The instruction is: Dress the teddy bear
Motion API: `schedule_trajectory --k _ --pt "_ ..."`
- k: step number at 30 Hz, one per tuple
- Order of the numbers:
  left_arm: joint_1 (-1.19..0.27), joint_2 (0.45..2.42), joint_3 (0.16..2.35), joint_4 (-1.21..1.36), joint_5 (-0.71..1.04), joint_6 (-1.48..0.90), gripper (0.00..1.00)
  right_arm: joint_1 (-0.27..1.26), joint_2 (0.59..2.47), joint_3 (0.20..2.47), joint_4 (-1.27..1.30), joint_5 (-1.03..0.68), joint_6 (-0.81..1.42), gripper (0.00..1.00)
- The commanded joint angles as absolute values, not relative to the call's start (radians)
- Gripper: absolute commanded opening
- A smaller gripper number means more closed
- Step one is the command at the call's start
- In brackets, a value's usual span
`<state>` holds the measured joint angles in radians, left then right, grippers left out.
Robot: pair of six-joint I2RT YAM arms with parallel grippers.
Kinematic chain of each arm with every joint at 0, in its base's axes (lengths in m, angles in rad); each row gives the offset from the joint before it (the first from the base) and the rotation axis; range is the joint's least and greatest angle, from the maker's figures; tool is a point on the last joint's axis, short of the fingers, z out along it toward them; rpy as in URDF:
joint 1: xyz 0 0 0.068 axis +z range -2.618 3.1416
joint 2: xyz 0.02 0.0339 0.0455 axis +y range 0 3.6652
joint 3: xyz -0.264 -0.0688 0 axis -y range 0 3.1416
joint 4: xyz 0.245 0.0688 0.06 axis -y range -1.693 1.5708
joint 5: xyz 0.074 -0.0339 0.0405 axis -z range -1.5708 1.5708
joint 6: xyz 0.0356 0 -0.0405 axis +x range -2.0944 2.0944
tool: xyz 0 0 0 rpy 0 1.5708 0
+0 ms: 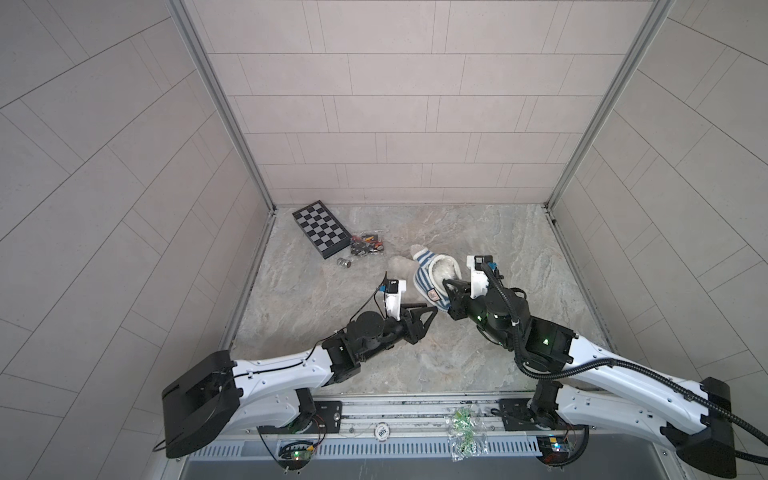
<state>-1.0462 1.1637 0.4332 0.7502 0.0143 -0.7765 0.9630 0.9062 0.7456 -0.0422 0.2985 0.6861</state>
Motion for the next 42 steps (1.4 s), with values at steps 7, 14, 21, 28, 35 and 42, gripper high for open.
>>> schedule_trajectory --k 7,14,21,28,35,42 --pt "-1.051 1.190 0.485 0.804 -0.019 -0.799 0.32 0.971 0.890 0.740 0.039 0.347 0.706 0.00" --pt "-1.051 1.231 0.508 0.806 0.003 -0.822 0.18 0.971 0.885 0.729 0.041 0.361 0.703 0.00" --pt "-1.051 1.265 0.507 0.751 0.007 -0.846 0.02 0.971 0.861 0.726 0.026 0.383 0.693 0.00" --pt "-1.051 1.294 0.508 0.607 -0.025 -0.827 0.00 0.972 0.833 0.728 0.011 0.374 0.692 0.00" --pt "-1.031 1.331 0.527 0.498 -0.073 -0.754 0.00 0.971 0.789 0.757 -0.032 0.322 0.695 0.00" --pt "-0.990 1.333 0.544 0.401 -0.176 -0.651 0.00 0.949 0.755 0.772 -0.064 0.232 0.728 0.00"
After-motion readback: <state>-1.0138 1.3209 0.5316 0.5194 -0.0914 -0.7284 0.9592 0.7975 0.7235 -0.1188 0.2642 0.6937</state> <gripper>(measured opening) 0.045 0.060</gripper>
